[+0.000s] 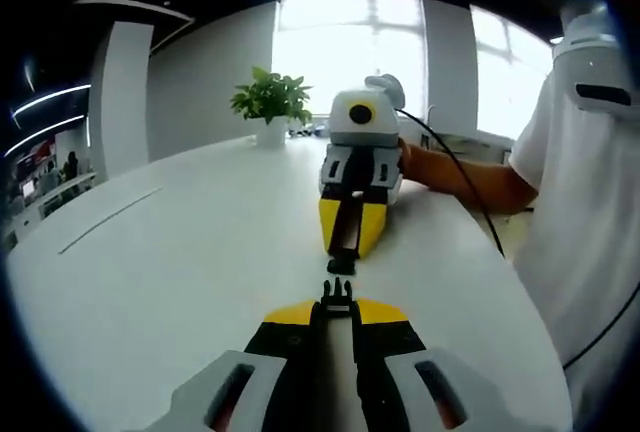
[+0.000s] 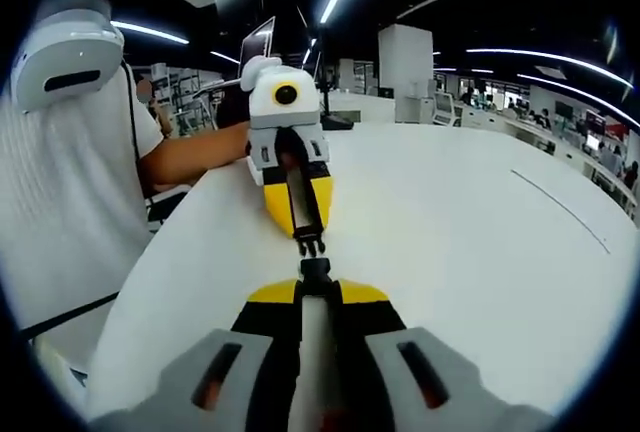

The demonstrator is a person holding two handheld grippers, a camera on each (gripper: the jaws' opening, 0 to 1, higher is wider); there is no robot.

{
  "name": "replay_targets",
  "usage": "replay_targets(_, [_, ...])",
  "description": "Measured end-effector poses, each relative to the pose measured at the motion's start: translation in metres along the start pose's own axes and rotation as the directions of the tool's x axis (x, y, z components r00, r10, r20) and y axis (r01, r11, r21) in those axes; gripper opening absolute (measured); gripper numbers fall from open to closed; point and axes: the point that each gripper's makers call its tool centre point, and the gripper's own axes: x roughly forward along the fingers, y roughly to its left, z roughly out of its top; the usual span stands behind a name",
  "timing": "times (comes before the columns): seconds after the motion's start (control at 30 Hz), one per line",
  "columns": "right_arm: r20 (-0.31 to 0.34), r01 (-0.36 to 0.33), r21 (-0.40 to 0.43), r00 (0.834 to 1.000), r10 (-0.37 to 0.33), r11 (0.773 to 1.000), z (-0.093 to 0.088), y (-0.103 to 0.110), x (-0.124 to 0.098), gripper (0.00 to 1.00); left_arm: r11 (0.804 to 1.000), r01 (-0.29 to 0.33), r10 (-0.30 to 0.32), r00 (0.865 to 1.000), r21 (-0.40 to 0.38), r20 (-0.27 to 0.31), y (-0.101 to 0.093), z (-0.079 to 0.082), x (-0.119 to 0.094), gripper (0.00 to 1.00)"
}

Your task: Snap the two parts of the plastic buckle together until the buckle closes and remains connected.

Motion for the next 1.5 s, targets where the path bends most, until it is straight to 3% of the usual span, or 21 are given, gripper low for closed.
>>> replay_targets(0.63, [-0.008,-0.036,-0.017,0.999,0.036,0.999,0.001,0.01,0.001,0.12,0.998,0.062,-0.062,0.998,-0.019,0.011,-0.007,-0.001,-0.003,0.12])
replay_targets(1.5, [0.006,-0.048,-0.025,0.999,0.048,0.999,0.003,0.012,0.005,0.12,0.998,0.055,-0.056,0.998,0.041,0.032,-0.014,0.001,0.001,0.11])
